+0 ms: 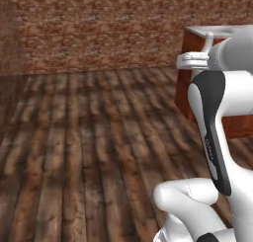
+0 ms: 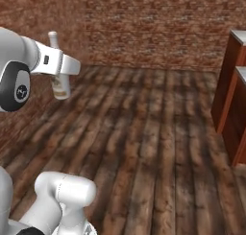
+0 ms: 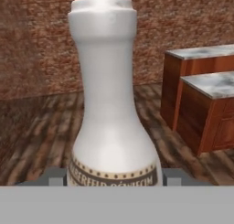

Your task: There is a bowl on the dining counter. Grab a lemon wedge from the fridge and place it in the bowl. Then get the liquor bottle and glass cup from the cabinet and place them next to the bowl.

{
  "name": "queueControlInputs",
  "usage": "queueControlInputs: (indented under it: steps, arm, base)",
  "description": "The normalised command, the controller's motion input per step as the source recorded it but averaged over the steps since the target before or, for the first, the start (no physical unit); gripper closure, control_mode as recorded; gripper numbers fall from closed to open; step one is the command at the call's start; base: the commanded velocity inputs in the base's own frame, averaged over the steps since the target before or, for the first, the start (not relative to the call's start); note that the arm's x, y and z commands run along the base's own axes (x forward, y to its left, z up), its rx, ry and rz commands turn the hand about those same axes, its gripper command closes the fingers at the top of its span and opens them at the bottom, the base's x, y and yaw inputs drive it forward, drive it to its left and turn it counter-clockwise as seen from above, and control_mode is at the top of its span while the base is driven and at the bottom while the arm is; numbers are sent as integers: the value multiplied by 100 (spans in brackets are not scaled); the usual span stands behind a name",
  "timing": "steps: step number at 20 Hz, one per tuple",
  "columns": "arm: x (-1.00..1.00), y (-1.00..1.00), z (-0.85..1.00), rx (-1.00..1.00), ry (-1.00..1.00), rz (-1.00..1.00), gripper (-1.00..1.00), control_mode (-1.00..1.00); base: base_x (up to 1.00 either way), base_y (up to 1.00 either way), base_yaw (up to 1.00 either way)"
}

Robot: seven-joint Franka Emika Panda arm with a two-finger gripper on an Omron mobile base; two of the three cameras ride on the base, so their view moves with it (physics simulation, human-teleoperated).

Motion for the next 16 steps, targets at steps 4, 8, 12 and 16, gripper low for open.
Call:
queueControlInputs:
  steps: [4,8,12,16]
  arm:
    - [0,0,0,0,0,0,100,100]
    - [0,0,0,0,0,0,100,100]
    - [0,0,0,0,0,0,100,100]
    - [0,0,0,0,0,0,100,100]
  base:
    - [100,0,-1]
    - [100,0,-3]
    - [100,0,-8]
    - [100,0,-21]
